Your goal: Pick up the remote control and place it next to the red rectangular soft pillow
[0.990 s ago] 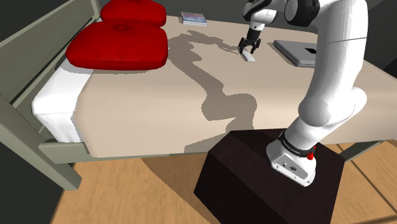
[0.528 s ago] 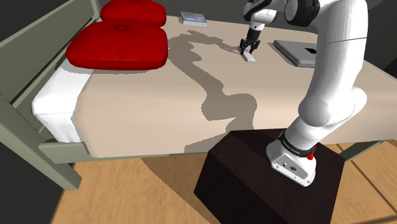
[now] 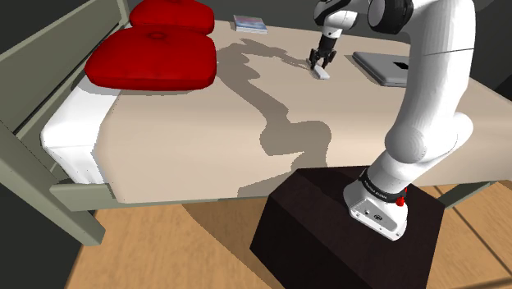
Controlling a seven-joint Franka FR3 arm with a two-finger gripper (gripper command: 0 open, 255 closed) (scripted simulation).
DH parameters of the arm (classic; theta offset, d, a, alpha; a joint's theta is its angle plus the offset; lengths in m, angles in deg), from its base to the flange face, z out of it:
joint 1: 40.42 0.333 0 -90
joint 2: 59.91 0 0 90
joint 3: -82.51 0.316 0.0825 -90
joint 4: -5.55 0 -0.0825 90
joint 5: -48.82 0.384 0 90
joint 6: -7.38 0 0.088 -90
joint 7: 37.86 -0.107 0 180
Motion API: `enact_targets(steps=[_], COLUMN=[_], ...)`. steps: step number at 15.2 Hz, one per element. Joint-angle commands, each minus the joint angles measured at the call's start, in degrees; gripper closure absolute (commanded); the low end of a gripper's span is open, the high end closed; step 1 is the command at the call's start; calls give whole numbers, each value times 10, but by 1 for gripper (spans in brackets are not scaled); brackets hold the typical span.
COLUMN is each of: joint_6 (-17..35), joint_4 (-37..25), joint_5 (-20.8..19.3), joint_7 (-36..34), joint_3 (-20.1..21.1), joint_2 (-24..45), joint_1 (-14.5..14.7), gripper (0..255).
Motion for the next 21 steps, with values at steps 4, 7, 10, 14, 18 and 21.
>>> enact_targets(steps=[4, 7, 10, 14, 18, 21], joint_6=[-29, -48, -67, -94, -122, -143], joint_4=[-16, -28, -41, -61, -84, -104], joint_5=[-7, -11, -15, -19, -22, -24], joint_7=[-5, -8, -10, -14, -17, -19], joint_3=[-4, -7, -9, -11, -13, -14], joint_2=[-14, -22, -29, -36, -42, -44], joint_1=[1, 2, 2, 1, -1, -2], gripper=[255, 255, 255, 255, 255, 255])
